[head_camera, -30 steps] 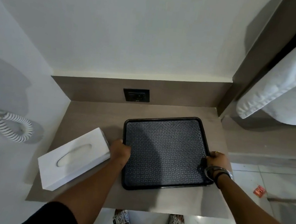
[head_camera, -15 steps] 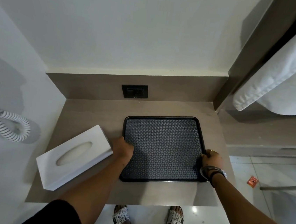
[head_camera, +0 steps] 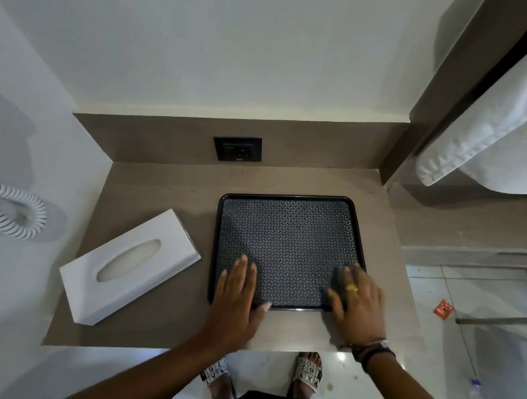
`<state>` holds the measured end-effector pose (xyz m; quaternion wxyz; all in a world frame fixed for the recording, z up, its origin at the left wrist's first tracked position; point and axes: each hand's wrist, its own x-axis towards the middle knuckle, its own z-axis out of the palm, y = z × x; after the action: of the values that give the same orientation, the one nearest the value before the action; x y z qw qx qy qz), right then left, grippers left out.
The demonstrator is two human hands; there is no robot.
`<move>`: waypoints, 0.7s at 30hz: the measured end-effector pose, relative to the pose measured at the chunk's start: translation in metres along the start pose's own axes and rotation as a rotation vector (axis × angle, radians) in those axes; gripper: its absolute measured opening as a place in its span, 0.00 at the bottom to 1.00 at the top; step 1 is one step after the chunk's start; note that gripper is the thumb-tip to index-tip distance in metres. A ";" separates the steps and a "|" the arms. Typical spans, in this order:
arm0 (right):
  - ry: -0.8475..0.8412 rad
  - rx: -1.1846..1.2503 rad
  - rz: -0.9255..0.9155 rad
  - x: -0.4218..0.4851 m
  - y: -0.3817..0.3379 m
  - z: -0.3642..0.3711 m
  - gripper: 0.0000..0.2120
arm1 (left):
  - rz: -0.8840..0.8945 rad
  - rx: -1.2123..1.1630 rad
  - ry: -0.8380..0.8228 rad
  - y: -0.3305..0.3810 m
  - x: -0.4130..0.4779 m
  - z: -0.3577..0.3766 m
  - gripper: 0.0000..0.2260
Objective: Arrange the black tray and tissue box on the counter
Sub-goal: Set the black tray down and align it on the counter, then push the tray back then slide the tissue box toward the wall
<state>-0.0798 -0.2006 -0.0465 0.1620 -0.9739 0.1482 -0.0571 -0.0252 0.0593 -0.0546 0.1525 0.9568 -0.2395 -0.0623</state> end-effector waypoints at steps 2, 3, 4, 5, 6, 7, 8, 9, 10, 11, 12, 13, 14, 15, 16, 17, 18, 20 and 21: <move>-0.078 -0.102 -0.190 -0.023 -0.005 0.009 0.32 | 0.086 0.042 -0.036 0.002 -0.018 0.012 0.35; -0.123 -0.135 -0.230 -0.032 -0.007 0.015 0.33 | 0.105 0.069 -0.061 0.003 -0.025 0.017 0.35; -0.161 -0.153 -0.244 -0.040 -0.007 0.021 0.35 | 0.109 0.089 -0.090 0.004 -0.030 0.022 0.36; -0.193 -0.161 -0.246 -0.046 -0.008 0.028 0.36 | 0.108 0.100 -0.118 0.005 -0.033 0.025 0.36; -0.225 -0.166 -0.245 -0.051 -0.009 0.034 0.37 | 0.101 0.107 -0.150 0.007 -0.035 0.027 0.37; -0.254 -0.174 -0.247 -0.055 -0.010 0.039 0.38 | 0.096 0.115 -0.175 0.008 -0.036 0.029 0.38; -0.278 -0.181 -0.248 -0.057 -0.012 0.044 0.38 | 0.093 0.122 -0.194 0.008 -0.036 0.029 0.38; -0.297 -0.183 -0.243 -0.059 -0.013 0.048 0.39 | 0.093 0.129 -0.205 0.008 -0.036 0.029 0.38; -0.314 -0.181 -0.230 -0.059 -0.015 0.050 0.40 | 0.092 0.134 -0.214 0.008 -0.035 0.028 0.39; -0.329 -0.175 -0.217 -0.058 -0.016 0.051 0.40 | 0.090 0.138 -0.220 0.007 -0.033 0.028 0.40; -0.341 -0.169 -0.209 -0.056 -0.016 0.052 0.41 | 0.087 0.141 -0.226 0.006 -0.031 0.027 0.40; -0.351 -0.167 -0.205 -0.053 -0.017 0.053 0.41 | 0.086 0.144 -0.230 0.006 -0.028 0.027 0.41; -0.362 -0.166 -0.202 -0.049 -0.017 0.053 0.41 | 0.088 0.145 -0.235 0.005 -0.025 0.026 0.41; -0.371 -0.166 -0.200 -0.045 -0.018 0.053 0.41 | 0.091 0.147 -0.238 0.004 -0.020 0.025 0.42; -0.378 -0.167 -0.199 -0.040 -0.018 0.054 0.41 | 0.092 0.150 -0.241 0.003 -0.015 0.024 0.43; -0.380 -0.169 -0.201 -0.034 -0.018 0.055 0.41 | 0.091 0.155 -0.240 0.001 -0.010 0.023 0.43; -0.379 -0.173 -0.204 -0.026 -0.019 0.055 0.41 | 0.086 0.160 -0.239 -0.001 -0.003 0.022 0.43; -0.370 -0.175 -0.200 -0.011 -0.021 0.055 0.41 | 0.078 0.164 -0.242 -0.003 0.009 0.021 0.43; -0.367 -0.168 -0.193 -0.004 -0.022 0.056 0.40 | 0.075 0.163 -0.246 -0.004 0.015 0.020 0.43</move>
<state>-0.0687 -0.1629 -0.0917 0.0984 -0.9877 0.0265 0.1184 -0.0139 0.0499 -0.0758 0.0459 0.9415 -0.2963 -0.1538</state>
